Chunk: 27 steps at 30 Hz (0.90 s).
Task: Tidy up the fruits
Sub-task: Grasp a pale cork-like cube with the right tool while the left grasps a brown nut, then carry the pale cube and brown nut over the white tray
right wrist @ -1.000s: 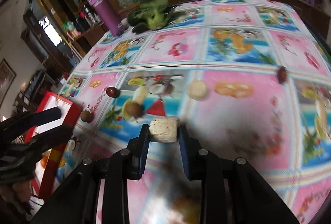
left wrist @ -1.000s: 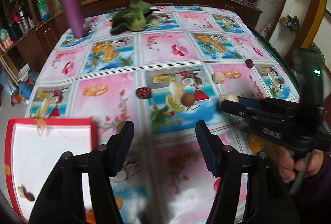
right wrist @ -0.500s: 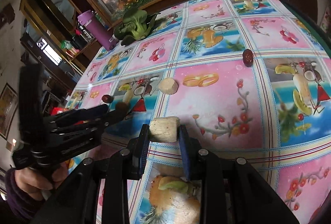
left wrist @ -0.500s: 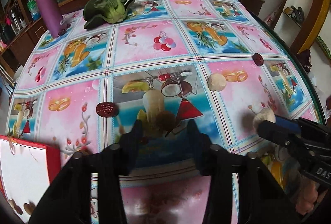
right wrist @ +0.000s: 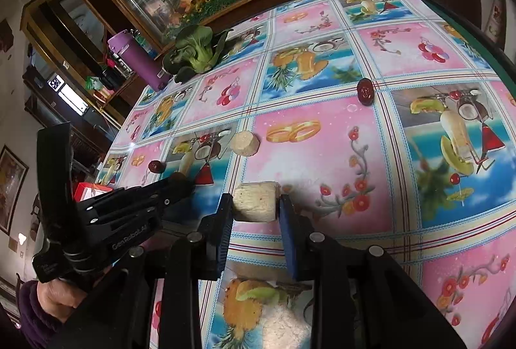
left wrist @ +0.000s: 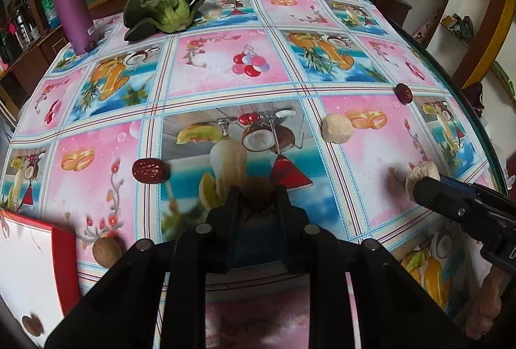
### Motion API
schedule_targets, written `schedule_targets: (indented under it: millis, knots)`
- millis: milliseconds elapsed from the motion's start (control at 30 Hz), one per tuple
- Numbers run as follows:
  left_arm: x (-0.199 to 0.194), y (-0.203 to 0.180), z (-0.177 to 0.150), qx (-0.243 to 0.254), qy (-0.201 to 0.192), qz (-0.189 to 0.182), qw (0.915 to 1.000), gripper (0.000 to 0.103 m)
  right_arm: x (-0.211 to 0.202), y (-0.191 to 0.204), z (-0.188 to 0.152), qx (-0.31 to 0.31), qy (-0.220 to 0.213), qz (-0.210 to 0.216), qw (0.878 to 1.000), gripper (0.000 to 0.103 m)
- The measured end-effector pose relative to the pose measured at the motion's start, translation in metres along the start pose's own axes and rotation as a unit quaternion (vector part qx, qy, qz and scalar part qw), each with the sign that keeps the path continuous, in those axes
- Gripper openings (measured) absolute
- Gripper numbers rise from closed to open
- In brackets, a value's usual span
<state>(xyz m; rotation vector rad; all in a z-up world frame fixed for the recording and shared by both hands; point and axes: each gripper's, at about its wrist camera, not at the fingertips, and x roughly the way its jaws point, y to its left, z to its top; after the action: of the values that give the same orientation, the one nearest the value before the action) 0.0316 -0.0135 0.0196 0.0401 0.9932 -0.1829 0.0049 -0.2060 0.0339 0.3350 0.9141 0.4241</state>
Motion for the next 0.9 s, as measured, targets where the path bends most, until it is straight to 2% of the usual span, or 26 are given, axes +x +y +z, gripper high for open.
schedule_targets:
  millis: [233, 367, 467, 667, 900]
  knots:
    - [-0.057, 0.0, -0.022, -0.013, -0.046, -0.011, 0.9988, 0.023, -0.005, 0.003, 0.001, -0.008, -0.016, 0.006, 1.0, 0.027]
    - [-0.102, 0.001, -0.056, -0.016, -0.072, -0.013, 0.9972, 0.023, -0.005, 0.005, 0.0, -0.011, -0.024, 0.004, 1.0, 0.027]
    - [-0.124, 0.005, -0.077, -0.028, -0.08, -0.016, 0.9963, 0.023, -0.008, 0.01, -0.002, -0.024, -0.04, -0.014, 0.999, 0.027]
    - [-0.146, 0.018, -0.101, -0.044, -0.093, 0.006, 0.9947, 0.023, -0.016, 0.038, -0.021, -0.057, -0.052, -0.049, 0.996, 0.027]
    - [-0.161, 0.032, -0.12, -0.052, -0.103, -0.001, 0.9933, 0.023, -0.021, 0.076, -0.053, -0.095, -0.024, -0.036, 0.995, 0.027]
